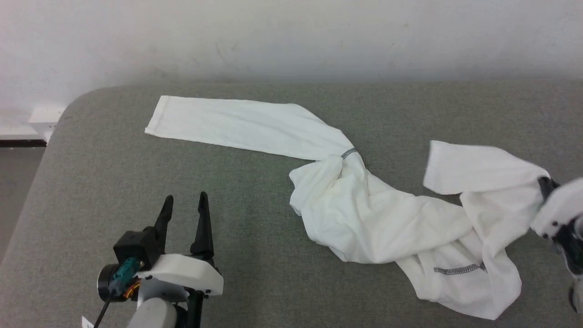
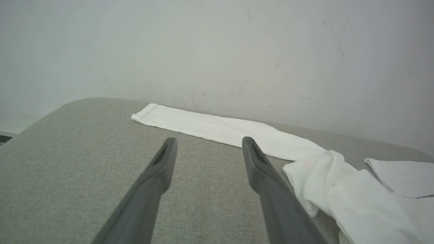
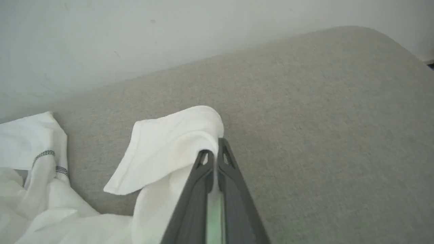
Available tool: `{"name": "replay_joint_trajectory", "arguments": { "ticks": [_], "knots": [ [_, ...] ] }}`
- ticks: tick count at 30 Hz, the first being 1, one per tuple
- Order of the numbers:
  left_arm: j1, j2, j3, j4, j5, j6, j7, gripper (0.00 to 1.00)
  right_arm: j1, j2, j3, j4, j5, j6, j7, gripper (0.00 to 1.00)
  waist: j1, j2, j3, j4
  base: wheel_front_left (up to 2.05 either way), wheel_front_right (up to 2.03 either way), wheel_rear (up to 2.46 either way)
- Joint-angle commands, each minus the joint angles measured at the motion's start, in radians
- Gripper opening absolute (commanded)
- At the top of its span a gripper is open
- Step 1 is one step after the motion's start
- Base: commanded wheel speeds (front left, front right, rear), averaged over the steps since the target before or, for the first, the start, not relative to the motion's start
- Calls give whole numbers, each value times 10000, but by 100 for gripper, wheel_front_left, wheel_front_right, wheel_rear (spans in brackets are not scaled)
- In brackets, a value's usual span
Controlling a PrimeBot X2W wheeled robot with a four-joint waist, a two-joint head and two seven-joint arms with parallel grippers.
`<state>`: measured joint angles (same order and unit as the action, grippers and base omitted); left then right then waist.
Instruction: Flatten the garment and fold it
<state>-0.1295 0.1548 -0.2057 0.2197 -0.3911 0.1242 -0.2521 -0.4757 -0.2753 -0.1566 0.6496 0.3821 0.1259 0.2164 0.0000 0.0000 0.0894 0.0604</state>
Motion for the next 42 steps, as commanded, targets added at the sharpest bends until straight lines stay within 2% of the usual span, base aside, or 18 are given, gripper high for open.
{"name": "replay_joint_trajectory", "arguments": {
  "ticks": [1,6,7,9,10,14,17,21,25,34,42],
  "knots": [
    [69,-18,-11,21,-78,-16,-55,100,443,-11,-495,129,0,48,-73,0,0,0,-46,-33,0,0,0],
    [136,33,-38,54,-102,-12,-48,100,1807,88,-3207,348,-339,48,-343,0,0,0,-124,-55,0,0,0],
    [142,48,-40,63,-108,-9,-41,100,2033,166,-3643,318,-473,48,-377,11,0,0,-130,-60,0,0,0],
    [161,80,-30,70,-126,2,-38,100,2373,419,-4270,129,-750,48,-394,75,0,0,-147,-93,0,0,0],
    [187,108,-4,70,-139,19,-36,100,2487,571,-4443,-12,-905,48,-371,100,0,0,-160,-145,0,0,0],
    [302,205,54,63,-175,81,-5,100,2738,1133,-4825,-930,-1481,48,-632,100,0,0,-250,-286,0,0,0],
    [400,251,40,50,-190,114,57,100,2953,1438,-4960,-1903,-1945,48,-1257,100,0,0,-401,-315,0,0,0],
    [545,318,32,-9,-207,170,138,100,3351,1790,-4534,-3242,-2565,48,-1993,100,0,0,-623,-344,0,0,0],
    [662,380,25,-80,-219,238,227,100,3875,2027,-3318,-4410,-2901,48,-2380,100,0,0,-763,-394,0,0,0],
    [647,401,-121,-121,-202,336,436,100,5024,2222,104,-6281,-2639,48,-2554,100,0,0,-818,-525,0,0,0],
    [20,334,-550,41,-23,227,753,100,5773,2244,1632,-7167,-2493,48,-2227,100,0,0,-782,-648,0,0,0]
  ]
}}
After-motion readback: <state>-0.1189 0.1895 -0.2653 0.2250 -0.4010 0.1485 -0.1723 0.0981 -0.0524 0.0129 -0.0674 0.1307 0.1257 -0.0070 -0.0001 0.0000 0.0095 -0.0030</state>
